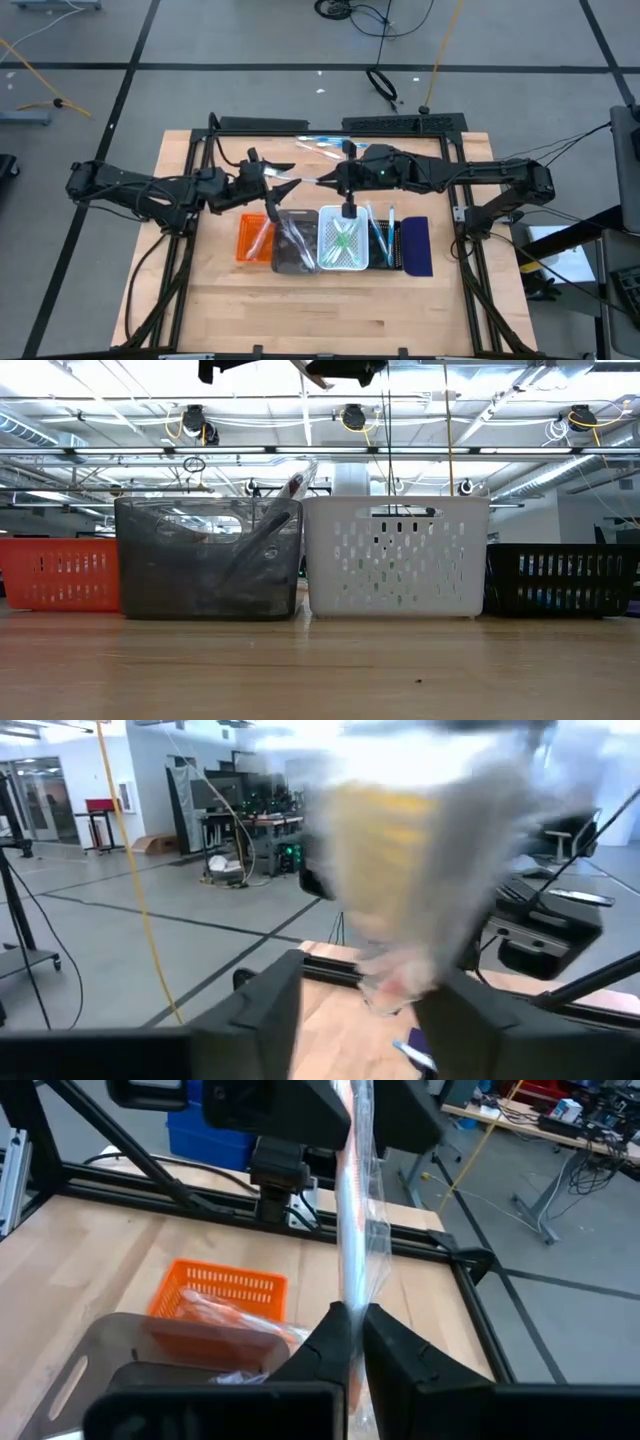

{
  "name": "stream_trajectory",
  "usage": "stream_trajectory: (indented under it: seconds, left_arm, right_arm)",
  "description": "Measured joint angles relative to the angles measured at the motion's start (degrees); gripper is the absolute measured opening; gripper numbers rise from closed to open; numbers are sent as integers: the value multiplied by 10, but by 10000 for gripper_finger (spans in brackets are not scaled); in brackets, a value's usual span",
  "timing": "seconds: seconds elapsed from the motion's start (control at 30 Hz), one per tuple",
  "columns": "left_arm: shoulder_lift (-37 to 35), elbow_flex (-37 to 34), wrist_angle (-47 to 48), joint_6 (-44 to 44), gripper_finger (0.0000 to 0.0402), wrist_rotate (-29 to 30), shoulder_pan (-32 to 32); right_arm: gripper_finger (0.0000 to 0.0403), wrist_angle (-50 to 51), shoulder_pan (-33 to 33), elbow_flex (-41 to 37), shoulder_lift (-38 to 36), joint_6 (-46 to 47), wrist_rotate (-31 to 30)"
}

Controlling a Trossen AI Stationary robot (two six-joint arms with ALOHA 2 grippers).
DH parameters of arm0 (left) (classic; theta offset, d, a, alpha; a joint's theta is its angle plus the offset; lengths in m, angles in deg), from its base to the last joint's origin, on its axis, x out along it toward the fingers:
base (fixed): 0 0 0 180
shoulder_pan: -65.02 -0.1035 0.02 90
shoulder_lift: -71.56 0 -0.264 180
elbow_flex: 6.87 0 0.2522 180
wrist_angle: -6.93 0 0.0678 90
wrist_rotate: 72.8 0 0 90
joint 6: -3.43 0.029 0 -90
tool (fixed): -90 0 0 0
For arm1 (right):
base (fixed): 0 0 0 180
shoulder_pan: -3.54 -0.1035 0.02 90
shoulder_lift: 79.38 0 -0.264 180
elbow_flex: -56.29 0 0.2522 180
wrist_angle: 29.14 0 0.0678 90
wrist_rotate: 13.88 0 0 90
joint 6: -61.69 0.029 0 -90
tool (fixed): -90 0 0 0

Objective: Pick & Place Toothbrushes
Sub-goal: Put the orange toothbrush into the orange bin

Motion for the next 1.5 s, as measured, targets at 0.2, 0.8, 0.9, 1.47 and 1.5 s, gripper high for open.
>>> stream_trajectory:
  seconds: [0.2,0.8,0.9,1.47,1.5]
  left_arm:
    - [0,0,-4,16,31,-40,3]
    - [1,0,1,20,18,-57,3]
    - [1,0,4,21,7,-48,3]
    - [-77,1,247,-97,6,18,65]
    - [-85,1,280,-121,6,18,71]
  right_arm:
    - [7,2,0,0,0,1,3]
    - [9,-33,0,-32,0,-2,3]
    - [22,-32,0,-32,0,1,3]
    - [94,50,0,-33,-5,16,3]
    - [95,56,0,-33,-5,16,3]
